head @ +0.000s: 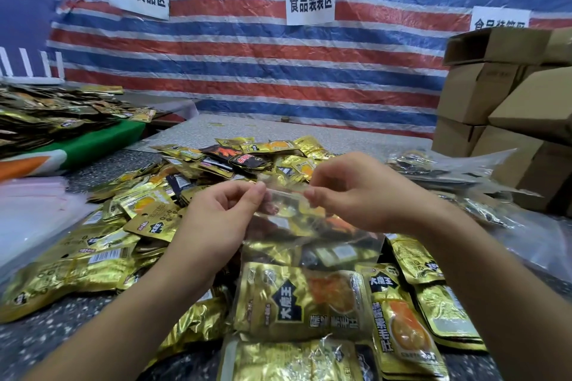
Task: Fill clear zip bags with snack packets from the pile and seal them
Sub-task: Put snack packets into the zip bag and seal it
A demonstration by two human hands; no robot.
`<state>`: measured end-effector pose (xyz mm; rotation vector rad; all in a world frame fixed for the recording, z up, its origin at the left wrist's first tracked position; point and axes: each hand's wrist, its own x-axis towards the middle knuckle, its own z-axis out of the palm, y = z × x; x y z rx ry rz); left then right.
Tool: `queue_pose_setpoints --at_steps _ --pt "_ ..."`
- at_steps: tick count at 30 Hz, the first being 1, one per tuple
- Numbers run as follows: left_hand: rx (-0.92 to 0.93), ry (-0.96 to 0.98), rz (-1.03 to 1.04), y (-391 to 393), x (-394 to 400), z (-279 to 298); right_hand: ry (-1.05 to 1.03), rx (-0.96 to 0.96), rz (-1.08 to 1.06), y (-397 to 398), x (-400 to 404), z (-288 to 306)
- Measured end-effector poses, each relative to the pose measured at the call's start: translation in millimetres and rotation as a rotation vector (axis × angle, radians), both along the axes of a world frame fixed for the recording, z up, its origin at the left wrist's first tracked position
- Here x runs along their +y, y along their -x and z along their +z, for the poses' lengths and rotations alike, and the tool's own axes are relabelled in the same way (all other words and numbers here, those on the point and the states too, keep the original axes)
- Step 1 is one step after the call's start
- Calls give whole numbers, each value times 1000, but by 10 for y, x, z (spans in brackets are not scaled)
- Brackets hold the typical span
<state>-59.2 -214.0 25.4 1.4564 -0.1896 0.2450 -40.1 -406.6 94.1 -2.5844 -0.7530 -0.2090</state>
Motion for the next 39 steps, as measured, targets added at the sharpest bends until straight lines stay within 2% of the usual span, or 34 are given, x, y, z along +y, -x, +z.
queue_pose_setpoints --at_steps 3,9,16,32,39 --pt "-23 -31 29 -26 31 -17 -33 -12 -21 -18 18 -40" --pt "-139 -79 -65 17 -22 -45 -90 -32 -10 15 171 -89" --pt "-222 -150 -14 10 -40 -74 -142 -52 -3 61 238 -120" --pt "-224 -249 19 -18 -21 -89 -168 32 -62 42 278 -176" --pt "-147 -201 -52 -34 1 -73 -197 112 -49 26 264 -168"
